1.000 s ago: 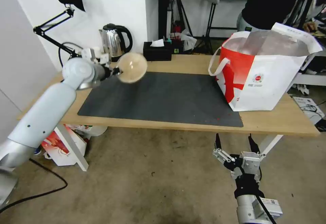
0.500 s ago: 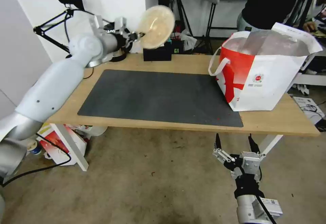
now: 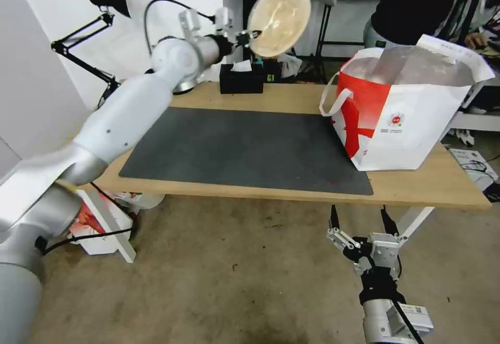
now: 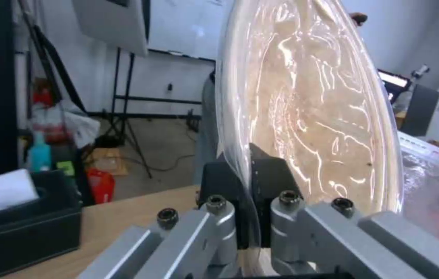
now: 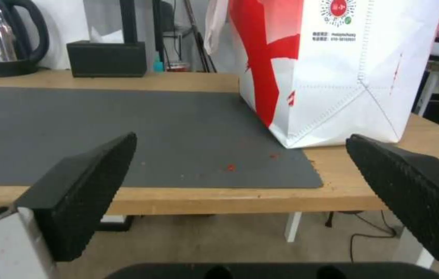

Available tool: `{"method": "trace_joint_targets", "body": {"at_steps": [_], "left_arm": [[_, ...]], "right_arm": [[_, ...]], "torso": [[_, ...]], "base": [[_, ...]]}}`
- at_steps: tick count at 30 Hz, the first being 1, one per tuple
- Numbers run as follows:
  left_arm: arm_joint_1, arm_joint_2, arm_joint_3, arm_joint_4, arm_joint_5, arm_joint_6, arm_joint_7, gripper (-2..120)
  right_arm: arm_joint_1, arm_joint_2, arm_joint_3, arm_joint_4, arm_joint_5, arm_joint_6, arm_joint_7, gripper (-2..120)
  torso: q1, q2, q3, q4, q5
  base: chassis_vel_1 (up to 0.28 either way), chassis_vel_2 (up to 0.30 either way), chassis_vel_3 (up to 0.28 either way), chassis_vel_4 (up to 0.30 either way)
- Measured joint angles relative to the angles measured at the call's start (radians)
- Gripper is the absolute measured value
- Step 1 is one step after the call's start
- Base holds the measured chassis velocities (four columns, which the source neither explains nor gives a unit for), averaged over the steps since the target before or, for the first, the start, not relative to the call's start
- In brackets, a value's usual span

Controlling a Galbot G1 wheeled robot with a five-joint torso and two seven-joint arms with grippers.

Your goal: Pick up the trash from the table and place it into the takeout bag.

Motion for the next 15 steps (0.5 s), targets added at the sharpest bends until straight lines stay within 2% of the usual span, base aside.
{"method": "trace_joint_targets", "body": {"at_steps": [5,6,7,9,10,13,15], "left_arm": [[-0.014,-0.026,0.022,0.034,0.000,-0.004,0.010,1],[-0.037,-0.060,0.078,0.091,0.003,-0.010,0.058,1],[-0.037,-0.060,0.078,0.091,0.003,-0.010,0.058,1],[-0.060,-0.106,0.123,0.159,0.013,-0.034,0.105,1],[-0.060,-0.106,0.123,0.159,0.013,-0.034,0.105,1],[-0.086,-0.173,0.147,0.247,0.005,-0.066,0.140,1],[-0.093,-0.191,0.154,0.273,0.003,-0.079,0.142,1]], "right_arm": [[0.000,0.000,0.000,0.000,0.000,0.000,0.000,100],[0.000,0.000,0.000,0.000,0.000,0.000,0.000,100],[0.000,0.000,0.000,0.000,0.000,0.000,0.000,100],[0.000,0.000,0.000,0.000,0.000,0.000,0.000,100],[0.000,0.000,0.000,0.000,0.000,0.000,0.000,100],[0.000,0.000,0.000,0.000,0.000,0.000,0.000,100],[0.000,0.000,0.000,0.000,0.000,0.000,0.000,100]], "torso": [[0.000,0.000,0.000,-0.0001,-0.0002],[0.000,0.000,0.000,-0.0001,0.0000],[0.000,0.000,0.000,-0.0001,0.0000],[0.000,0.000,0.000,0.0002,-0.0004],[0.000,0.000,0.000,0.0002,-0.0004],[0.000,0.000,0.000,-0.0003,0.0000],[0.000,0.000,0.000,-0.0002,0.0000]], "base": [[0.000,0.000,0.000,0.000],[0.000,0.000,0.000,0.000],[0.000,0.000,0.000,0.000],[0.000,0.000,0.000,0.000],[0.000,0.000,0.000,0.000],[0.000,0.000,0.000,0.000],[0.000,0.000,0.000,0.000]]}}
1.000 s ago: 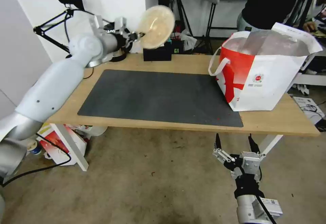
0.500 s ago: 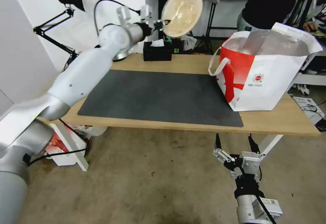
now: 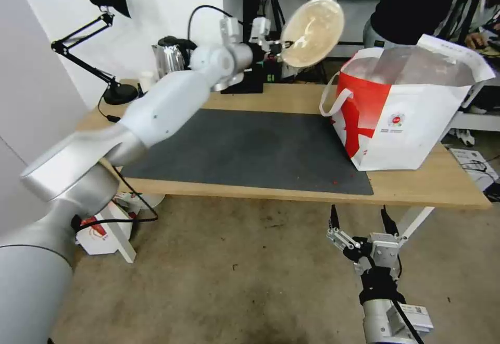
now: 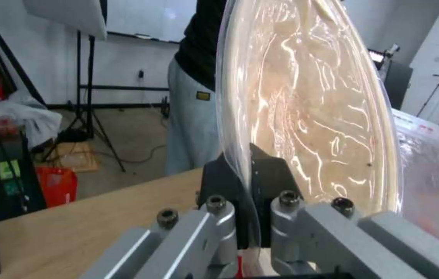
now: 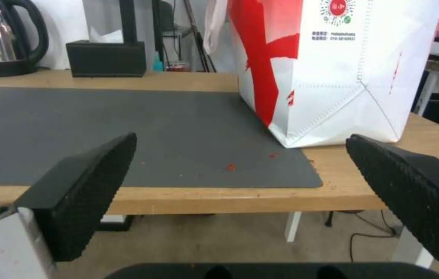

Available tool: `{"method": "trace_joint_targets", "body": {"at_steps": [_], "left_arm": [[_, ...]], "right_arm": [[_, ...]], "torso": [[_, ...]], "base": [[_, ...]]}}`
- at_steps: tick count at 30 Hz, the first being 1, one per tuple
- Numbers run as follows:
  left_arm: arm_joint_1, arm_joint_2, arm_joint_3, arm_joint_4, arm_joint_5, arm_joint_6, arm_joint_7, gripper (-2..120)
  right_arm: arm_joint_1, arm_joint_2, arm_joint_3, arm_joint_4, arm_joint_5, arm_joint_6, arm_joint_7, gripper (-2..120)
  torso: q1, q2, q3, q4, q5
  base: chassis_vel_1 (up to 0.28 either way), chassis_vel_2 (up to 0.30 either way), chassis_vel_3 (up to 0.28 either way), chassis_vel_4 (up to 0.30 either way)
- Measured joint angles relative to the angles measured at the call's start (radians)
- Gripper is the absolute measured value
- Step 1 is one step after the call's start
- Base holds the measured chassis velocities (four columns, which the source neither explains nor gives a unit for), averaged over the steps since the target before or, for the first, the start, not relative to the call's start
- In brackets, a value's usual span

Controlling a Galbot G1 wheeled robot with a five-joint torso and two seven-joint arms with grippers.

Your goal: Pick up the trash from the table and place it into the takeout bag.

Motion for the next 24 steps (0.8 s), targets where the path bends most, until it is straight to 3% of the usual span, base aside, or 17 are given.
{"method": "trace_joint_targets", "body": {"at_steps": [24], "left_arm": [[-0.060,-0.182,0.021,0.120,-0.037,-0.098,-0.005,1]], "right_arm": [[0.000,0.000,0.000,0.000,0.000,0.000,0.000,100]], "torso": [[0.000,0.000,0.000,0.0002,-0.0003]], "base": [[0.000,0.000,0.000,0.000]]}}
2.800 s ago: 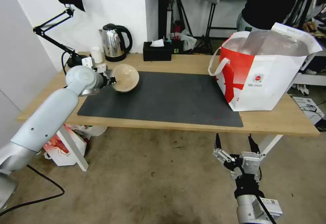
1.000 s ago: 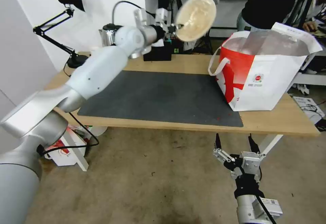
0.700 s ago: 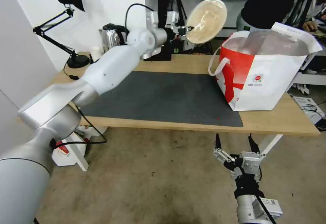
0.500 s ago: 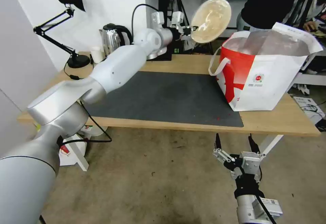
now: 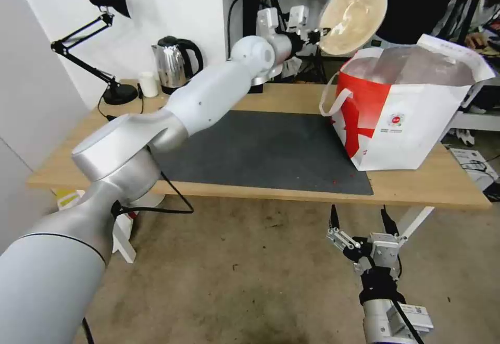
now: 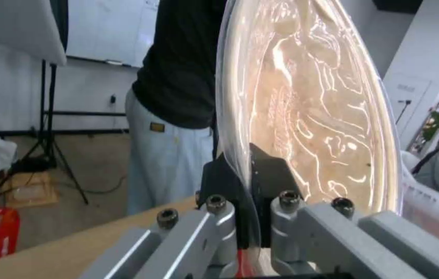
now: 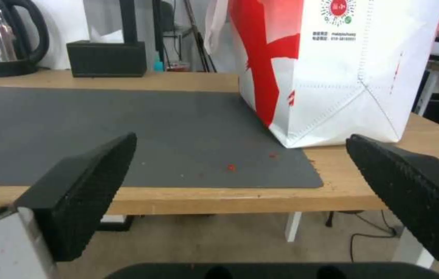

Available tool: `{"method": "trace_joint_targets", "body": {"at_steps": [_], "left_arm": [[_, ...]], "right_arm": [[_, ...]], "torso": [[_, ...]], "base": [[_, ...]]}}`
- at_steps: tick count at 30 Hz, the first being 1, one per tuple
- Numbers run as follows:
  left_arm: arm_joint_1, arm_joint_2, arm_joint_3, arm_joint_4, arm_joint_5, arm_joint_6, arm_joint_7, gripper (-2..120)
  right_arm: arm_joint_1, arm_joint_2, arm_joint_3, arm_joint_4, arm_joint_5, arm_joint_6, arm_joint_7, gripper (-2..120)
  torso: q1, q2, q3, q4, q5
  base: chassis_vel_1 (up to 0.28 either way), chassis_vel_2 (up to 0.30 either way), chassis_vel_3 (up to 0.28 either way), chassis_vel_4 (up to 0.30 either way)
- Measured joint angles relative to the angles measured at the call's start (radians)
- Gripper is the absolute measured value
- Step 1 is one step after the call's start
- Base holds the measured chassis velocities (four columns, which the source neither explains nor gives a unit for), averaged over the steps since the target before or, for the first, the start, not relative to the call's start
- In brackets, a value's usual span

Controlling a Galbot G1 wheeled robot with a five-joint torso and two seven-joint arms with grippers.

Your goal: Pick up the trash from the table and place it into the takeout bag.

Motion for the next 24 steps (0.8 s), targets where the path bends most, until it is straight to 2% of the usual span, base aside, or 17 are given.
{"method": "trace_joint_targets", "body": {"at_steps": [7,18,24], "left_arm": [[-0.008,-0.050,-0.008,0.060,0.014,-0.023,0.026,1],[0.026,-0.055,0.058,0.051,0.018,-0.041,0.066,1],[0.044,-0.054,0.097,0.055,0.017,-0.069,0.153,1]], "right_arm": [[0.000,0.000,0.000,0.000,0.000,0.000,0.000,100],[0.000,0.000,0.000,0.000,0.000,0.000,0.000,100],[0.000,0.000,0.000,0.000,0.000,0.000,0.000,100]], "torso": [[0.000,0.000,0.000,-0.0001,0.0001],[0.000,0.000,0.000,-0.0001,0.0001],[0.000,0.000,0.000,-0.0001,0.0000]], "base": [[0.000,0.000,0.000,0.000],[0.000,0.000,0.000,0.000],[0.000,0.000,0.000,0.000]]}}
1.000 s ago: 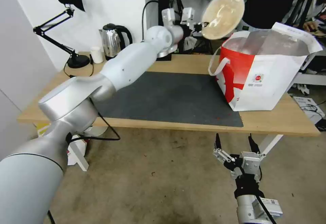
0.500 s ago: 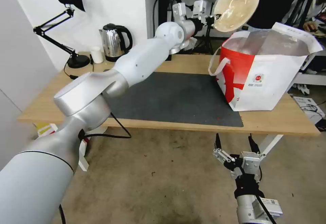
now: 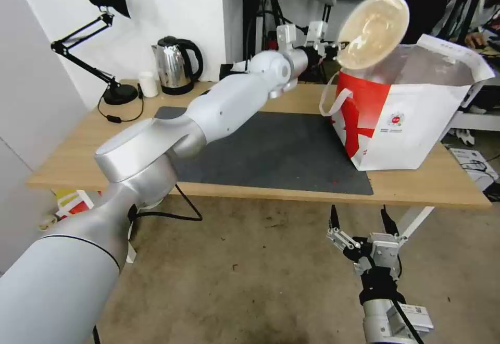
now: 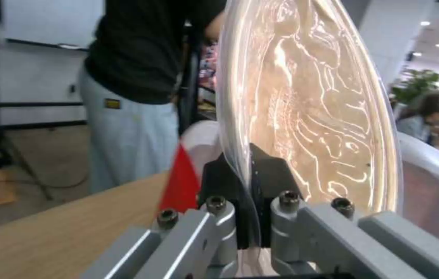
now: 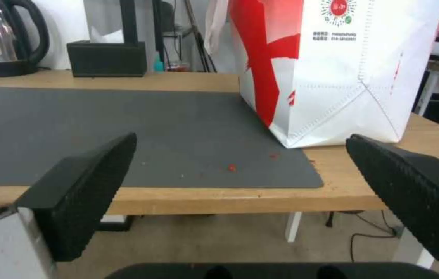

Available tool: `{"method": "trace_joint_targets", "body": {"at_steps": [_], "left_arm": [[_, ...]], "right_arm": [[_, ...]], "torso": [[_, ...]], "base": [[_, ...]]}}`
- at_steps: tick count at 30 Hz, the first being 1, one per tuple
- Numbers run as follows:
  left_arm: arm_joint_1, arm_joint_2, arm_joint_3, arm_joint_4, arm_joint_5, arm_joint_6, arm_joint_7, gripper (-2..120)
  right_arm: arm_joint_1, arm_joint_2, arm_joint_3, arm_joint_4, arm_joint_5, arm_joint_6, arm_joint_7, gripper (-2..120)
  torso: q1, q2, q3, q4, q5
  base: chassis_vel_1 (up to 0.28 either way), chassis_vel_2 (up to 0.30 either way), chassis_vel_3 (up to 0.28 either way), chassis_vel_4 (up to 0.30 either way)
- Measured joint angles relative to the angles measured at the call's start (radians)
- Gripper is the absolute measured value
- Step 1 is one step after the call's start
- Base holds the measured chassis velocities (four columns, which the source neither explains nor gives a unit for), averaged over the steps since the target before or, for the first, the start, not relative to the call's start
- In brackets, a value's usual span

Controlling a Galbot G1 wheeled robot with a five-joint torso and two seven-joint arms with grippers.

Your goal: Pick up the trash from the table and place it into the takeout bag.

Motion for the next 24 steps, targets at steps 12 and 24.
{"method": "trace_joint_targets", "body": {"at_steps": [12,24], "left_arm": [[0.019,0.001,0.035,0.017,0.004,-0.025,0.037,1],[0.025,0.002,0.039,0.021,0.015,-0.010,0.050,1]], "right_arm": [[0.000,0.000,0.000,0.000,0.000,0.000,0.000,100],[0.000,0.000,0.000,0.000,0.000,0.000,0.000,100]], "torso": [[0.000,0.000,0.000,0.0001,0.0000],[0.000,0.000,0.000,0.0001,-0.0001]], "base": [[0.000,0.000,0.000,0.000],[0.000,0.000,0.000,0.000]]}}
